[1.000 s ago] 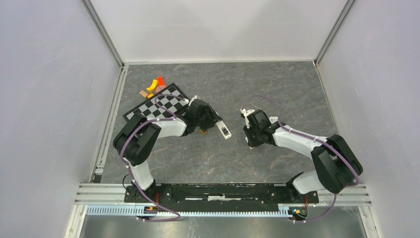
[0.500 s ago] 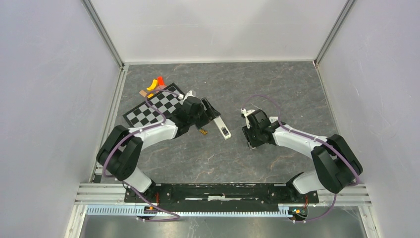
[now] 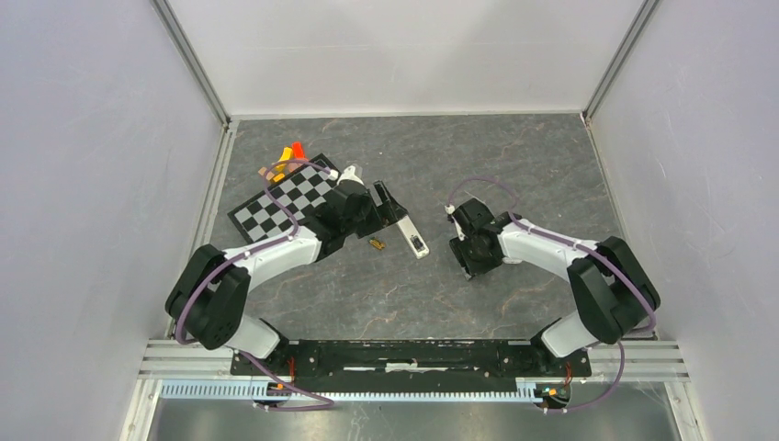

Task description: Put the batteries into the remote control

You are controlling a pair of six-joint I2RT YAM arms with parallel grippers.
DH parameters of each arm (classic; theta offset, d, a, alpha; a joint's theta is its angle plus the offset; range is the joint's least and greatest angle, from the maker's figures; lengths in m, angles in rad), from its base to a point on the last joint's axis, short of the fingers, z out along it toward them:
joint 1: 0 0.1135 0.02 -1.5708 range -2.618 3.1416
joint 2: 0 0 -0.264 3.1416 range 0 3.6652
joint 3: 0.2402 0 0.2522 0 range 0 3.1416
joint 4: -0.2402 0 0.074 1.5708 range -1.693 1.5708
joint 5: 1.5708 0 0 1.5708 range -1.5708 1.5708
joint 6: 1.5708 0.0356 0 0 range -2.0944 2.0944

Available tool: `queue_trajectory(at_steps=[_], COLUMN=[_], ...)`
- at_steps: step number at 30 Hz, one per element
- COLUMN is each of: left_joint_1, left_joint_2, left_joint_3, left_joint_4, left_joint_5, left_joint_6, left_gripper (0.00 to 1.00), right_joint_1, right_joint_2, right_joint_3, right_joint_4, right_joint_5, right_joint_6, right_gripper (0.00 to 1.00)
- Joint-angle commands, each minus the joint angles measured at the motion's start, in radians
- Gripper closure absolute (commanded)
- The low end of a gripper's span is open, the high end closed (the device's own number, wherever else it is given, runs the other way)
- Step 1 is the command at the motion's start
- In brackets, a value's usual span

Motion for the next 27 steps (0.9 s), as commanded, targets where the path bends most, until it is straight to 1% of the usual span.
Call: queue_trajectory(at_steps=[1,5,9,12,13,16,21,27], left_joint_1=[-0.003,-0.001,0.006,0.007,0.008,0.009,0.011,0.011], left_joint_2=[-0.045,-0.057,-0.074,-0.085,-0.084,-0.081,-0.082,-0.086], left_joint_3=[-0.015,-0.021,-0.032,-0.043,-0.043,-0.043,-0.047,-0.05], left_joint_4=[0.043,0.044,0.046,0.061,0.063,0.066,0.069,0.069], left_joint_5=[0.005,0.012,0.017,0.017,0.039,0.063,0.072,0.069], left_joint_6=[0.069,0.083,0.09,0.095,0.098,0.1,0.097,0.097], left_gripper=[0.08,0.08,0.08,0.08,0.08,0.08,0.08,0.08], right_joint_1=[-0.004,-0.003,-0.005,-0.005,-0.005,-0.004,-0.011,-0.028], right_joint_2=[0.045,0.099,0.127,0.139,0.146,0.166,0.187,0.195], right_joint_3=[0.056,0.115,0.137,0.145,0.15,0.163,0.171,0.163], right_joint_4=[-0.075,-0.112,-0.129,-0.122,-0.12,-0.117,-0.109,-0.081], right_joint_5=[0.009,0.02,0.031,0.027,0.027,0.029,0.034,-0.028], right_joint_6=[0.013,0.015,0.019,0.021,0.022,0.024,0.018,0.007], right_gripper=[0.48,0.52,0.56,0.57,0.58,0.58,0.54,0.53])
